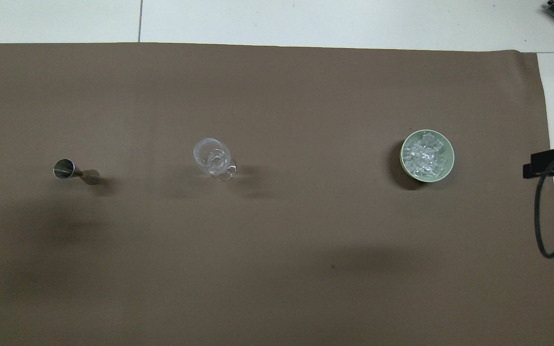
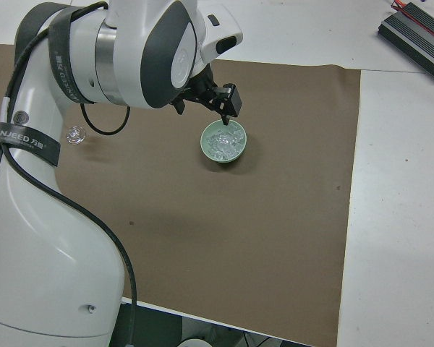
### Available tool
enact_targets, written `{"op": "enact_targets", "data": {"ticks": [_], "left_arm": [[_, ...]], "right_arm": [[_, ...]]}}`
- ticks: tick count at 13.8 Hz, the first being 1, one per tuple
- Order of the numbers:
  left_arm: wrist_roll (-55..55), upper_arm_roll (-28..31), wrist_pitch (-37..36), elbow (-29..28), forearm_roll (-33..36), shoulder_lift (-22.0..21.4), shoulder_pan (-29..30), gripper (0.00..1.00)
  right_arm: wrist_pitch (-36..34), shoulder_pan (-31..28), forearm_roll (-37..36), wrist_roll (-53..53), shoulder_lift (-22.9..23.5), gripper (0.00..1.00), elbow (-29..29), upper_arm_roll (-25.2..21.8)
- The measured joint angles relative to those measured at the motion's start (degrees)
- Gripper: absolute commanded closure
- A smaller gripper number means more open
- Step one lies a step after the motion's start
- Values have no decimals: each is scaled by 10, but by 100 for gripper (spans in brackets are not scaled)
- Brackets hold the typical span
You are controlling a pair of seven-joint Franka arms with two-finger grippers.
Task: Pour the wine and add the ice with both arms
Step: 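Open the left gripper and withdraw it from the silver cup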
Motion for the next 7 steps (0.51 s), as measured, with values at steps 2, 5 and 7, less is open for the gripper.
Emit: {"op": "enact_targets", "data": {"ticks": [2,5,7], "left_arm": [[-105,0,5,0,37,-42,-40,17],[-280,-1,35,-8,91,-90,-96,16],[-391,-1,48,-11,120,-111,-124,15]], "right_arm": [[0,0,0,0,0,0,0,0],[0,0,0,0,0,0,0,0],[0,0,0,0,0,0,0,0]]}}
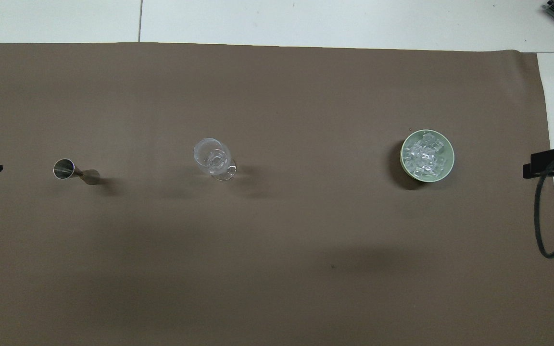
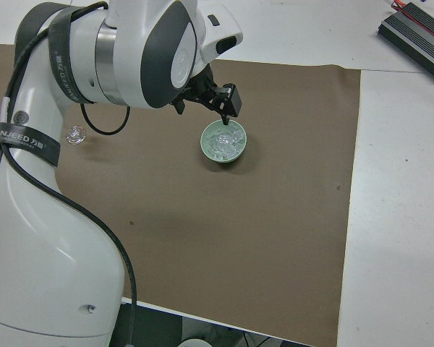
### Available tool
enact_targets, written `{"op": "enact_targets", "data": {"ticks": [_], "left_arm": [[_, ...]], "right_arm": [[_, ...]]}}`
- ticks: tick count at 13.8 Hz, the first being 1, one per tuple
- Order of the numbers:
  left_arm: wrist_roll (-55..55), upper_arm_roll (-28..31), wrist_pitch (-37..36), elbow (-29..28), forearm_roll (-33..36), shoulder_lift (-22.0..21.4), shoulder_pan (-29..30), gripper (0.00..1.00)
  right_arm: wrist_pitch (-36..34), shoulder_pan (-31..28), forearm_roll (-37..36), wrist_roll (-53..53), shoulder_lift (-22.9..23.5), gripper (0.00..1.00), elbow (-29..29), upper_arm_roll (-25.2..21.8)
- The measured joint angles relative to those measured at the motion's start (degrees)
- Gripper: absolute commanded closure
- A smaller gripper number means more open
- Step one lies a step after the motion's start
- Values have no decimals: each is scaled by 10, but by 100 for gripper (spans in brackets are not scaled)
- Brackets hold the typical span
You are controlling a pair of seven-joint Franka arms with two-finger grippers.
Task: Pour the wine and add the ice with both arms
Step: 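Open the left gripper and withdraw it from the silver cup, then reach the right gripper forward to the ice bowl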
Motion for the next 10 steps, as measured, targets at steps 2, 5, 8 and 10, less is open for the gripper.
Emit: {"op": "enact_targets", "data": {"ticks": [2,5,8,10], "left_arm": [[-139,0,10,-3,21,-15,-26,13],[-323,0,32,-7,78,-29,-55,11],[-476,0,40,-9,156,-39,-92,6],[-547,-1,41,-9,185,-43,-110,5]], "right_arm": [[0,0,0,0,0,0,0,0],[0,0,0,0,0,0,0,0],[0,0,0,0,0,0,0,0],[0,0,0,0,0,0,0,0]]}}
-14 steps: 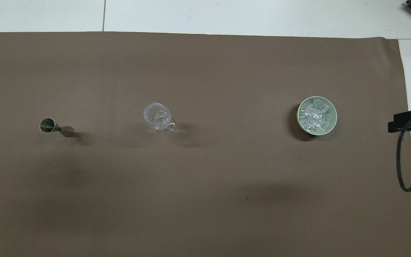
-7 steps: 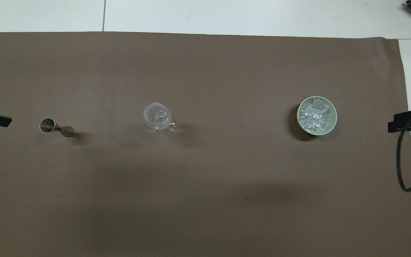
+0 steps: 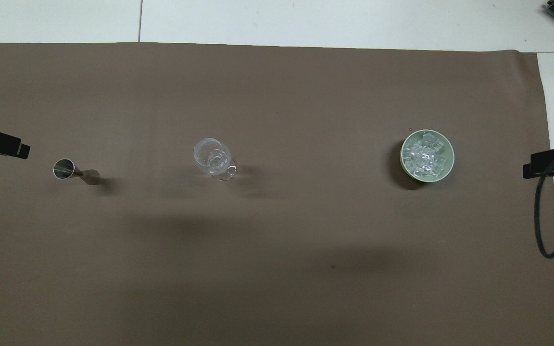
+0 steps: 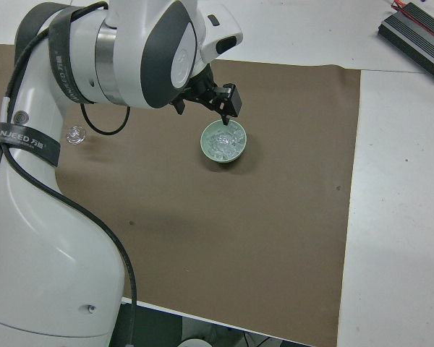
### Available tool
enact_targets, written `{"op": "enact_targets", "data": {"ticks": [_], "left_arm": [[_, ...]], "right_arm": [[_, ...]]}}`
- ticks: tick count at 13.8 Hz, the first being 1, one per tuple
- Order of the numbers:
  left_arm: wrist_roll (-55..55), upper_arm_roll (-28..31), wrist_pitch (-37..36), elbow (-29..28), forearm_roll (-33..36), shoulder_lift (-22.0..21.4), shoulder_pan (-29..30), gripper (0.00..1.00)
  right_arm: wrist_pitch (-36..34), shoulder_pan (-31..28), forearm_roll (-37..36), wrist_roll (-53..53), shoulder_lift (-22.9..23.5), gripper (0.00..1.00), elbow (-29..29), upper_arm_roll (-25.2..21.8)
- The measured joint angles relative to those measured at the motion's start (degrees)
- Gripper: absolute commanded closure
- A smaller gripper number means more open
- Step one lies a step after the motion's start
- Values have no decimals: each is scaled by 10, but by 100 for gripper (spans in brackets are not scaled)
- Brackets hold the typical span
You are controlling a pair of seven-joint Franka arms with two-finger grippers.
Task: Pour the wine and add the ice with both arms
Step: 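Reach the right gripper forward to the ice bowl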
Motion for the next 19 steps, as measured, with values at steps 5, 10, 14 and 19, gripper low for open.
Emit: {"op": "enact_targets", "data": {"ticks": [5,10,14,19], "left_arm": [[-99,-6,-3,0,41,-21,-31,0],[-140,-7,-3,-1,46,-28,-49,0],[-140,-5,-3,-3,47,-28,-49,0],[-132,43,-3,-10,47,-28,-97,0]], "right_arm": [[0,0,0,0,0,0,0,0],[3,0,0,0,0,0,0,-2],[61,1,0,-14,3,0,-13,1],[141,4,0,-52,53,0,-49,34]]}}
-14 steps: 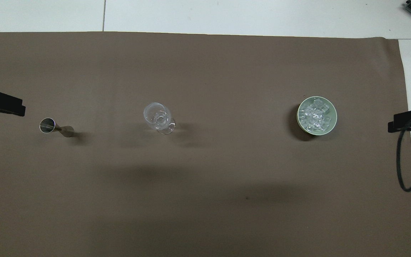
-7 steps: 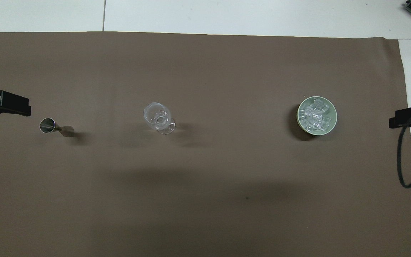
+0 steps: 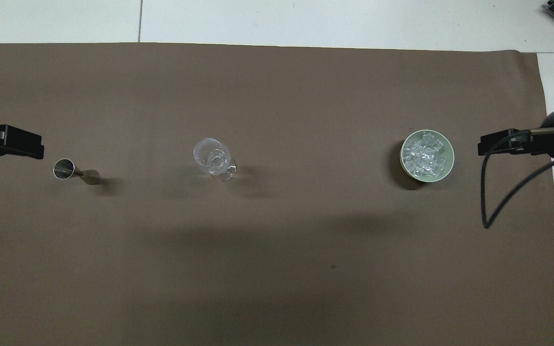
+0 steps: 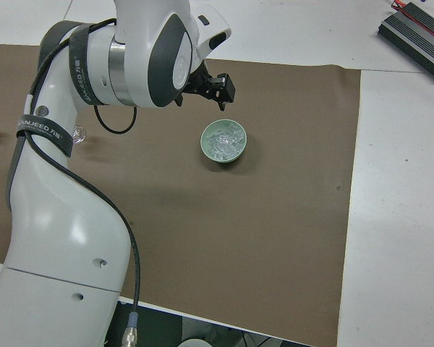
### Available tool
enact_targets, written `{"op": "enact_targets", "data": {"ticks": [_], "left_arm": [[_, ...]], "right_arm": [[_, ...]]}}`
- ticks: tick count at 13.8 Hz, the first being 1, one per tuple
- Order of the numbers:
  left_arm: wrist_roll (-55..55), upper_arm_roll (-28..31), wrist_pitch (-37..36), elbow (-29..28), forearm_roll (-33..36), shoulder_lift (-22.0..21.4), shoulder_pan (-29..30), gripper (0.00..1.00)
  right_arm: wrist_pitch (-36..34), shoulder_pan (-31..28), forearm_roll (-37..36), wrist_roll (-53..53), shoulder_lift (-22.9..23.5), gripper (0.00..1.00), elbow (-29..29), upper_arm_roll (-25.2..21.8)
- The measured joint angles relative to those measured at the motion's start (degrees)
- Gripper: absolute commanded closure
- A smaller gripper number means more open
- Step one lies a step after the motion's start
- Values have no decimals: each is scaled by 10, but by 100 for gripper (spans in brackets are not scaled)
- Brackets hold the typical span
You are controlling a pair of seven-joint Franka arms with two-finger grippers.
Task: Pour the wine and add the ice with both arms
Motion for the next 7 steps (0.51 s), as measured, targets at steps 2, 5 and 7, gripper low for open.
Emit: {"op": "enact_targets", "data": {"ticks": [2,5,7], "left_arm": [[9,32,2,-2,0,2,-36,0],[37,38,6,-3,0,7,-42,0],[44,38,7,-3,0,7,-43,0]], "right_arm": [[44,1,0,-48,23,0,-22,14],[88,0,0,-114,36,0,-49,20],[110,-3,0,-146,48,0,-60,20]]}}
